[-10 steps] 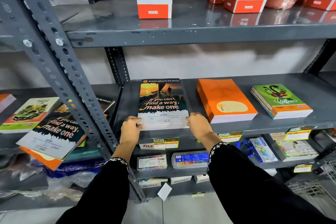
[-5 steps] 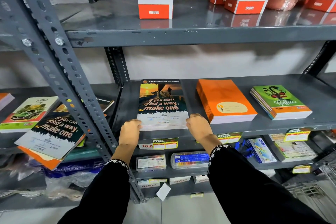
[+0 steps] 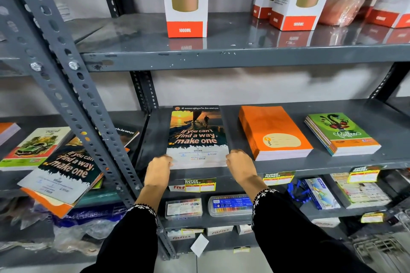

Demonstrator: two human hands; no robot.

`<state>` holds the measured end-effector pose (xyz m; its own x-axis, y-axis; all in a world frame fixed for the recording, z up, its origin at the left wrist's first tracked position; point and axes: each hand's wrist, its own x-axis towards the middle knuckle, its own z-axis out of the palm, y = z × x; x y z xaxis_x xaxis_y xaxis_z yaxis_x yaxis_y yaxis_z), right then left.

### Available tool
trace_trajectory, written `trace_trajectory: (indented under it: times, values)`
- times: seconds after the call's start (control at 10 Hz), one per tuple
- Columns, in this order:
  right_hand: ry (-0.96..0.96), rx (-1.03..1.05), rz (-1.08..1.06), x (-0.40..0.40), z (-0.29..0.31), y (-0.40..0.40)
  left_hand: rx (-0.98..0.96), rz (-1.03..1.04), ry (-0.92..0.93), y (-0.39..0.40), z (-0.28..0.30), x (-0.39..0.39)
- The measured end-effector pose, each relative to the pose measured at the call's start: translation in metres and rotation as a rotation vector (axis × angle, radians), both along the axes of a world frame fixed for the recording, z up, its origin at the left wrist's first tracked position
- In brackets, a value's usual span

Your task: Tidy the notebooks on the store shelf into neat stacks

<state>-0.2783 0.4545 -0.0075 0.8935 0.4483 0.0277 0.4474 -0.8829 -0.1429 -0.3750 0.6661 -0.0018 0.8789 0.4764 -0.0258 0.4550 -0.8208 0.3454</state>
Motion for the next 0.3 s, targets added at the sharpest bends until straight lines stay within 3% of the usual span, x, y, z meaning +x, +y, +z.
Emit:
trace_trajectory:
  times: [0.3]
  values:
    - [0.011,0.115,-0.029,-0.013,0.023,-0.028,0.213,0.044,0.005,-0.032,0.007,-0.010]
